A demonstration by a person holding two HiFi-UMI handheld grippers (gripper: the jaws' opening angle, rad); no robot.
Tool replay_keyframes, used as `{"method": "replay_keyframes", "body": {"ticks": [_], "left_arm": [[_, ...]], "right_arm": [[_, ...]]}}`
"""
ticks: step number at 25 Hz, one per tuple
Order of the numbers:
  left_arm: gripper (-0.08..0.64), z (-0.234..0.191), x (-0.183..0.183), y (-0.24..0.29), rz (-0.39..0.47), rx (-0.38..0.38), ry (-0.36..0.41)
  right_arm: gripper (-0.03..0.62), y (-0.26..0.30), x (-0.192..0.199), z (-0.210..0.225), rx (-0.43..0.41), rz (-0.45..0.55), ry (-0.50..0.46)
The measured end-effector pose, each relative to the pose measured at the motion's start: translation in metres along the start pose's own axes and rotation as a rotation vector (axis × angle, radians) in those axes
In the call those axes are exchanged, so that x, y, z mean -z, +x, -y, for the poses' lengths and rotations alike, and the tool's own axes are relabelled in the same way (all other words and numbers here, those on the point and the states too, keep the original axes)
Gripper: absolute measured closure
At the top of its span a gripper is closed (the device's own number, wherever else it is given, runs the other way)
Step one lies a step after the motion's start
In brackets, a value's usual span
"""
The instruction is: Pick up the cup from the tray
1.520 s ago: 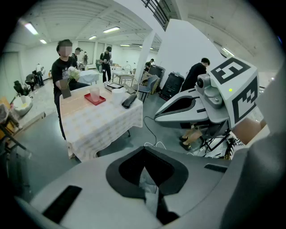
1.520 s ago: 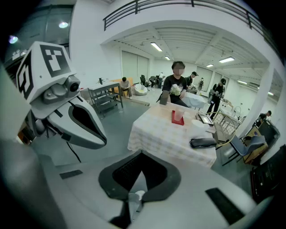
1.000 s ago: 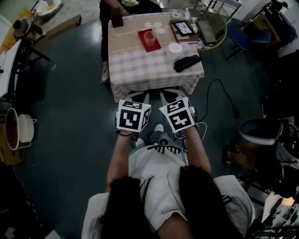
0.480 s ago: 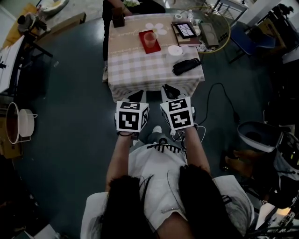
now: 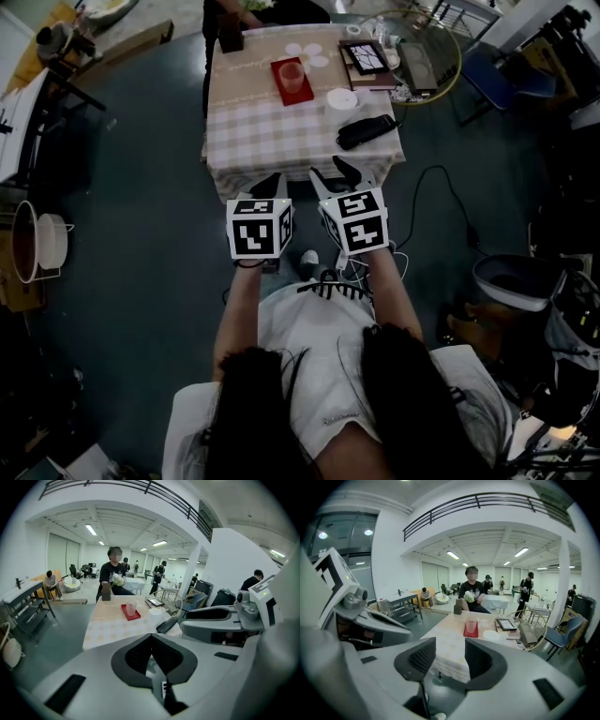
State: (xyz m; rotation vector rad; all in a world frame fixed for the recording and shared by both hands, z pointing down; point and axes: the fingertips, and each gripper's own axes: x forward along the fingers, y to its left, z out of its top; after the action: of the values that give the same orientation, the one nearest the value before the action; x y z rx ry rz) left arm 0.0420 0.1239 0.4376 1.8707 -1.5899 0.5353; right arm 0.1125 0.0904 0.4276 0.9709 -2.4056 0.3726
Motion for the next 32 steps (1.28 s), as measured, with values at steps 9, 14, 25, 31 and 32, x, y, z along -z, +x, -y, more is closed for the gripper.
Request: {"method": "replay_keyframes", "body": {"ticks": [9,14,25,31,32], "left_arm": [[0.557,-0.005,-0.021,0.015,0.032,-0.009,-0.01],[0.557,-0.015,-0.034,0.029,0.034,0.012,-0.016],[0.557,-0.053,-0.054,0.062,0.005,0.0,-0.016],[0.557,-0.083,-0.081,0.09,-0.017,0.007,-0.007],[0.557,-0.089,-0.086,0.095,-0.02,0.009,-0.008]], "right_arm": [[0.356,0.01,-0.022,0.021,0.023,0.046,-0.015],[0.288,0.024,-0.032,0.021,0.001,0.035,-0.06],[0.245,0.069,-0.047,0.033,-0.014,-0.03,-0.104],[0.219,0.11,-0.068,0.05,0.009,-0.043,-0.071],[0.216,0.117,-0.071,0.053,0.013,-0.048,-0.069]]}}
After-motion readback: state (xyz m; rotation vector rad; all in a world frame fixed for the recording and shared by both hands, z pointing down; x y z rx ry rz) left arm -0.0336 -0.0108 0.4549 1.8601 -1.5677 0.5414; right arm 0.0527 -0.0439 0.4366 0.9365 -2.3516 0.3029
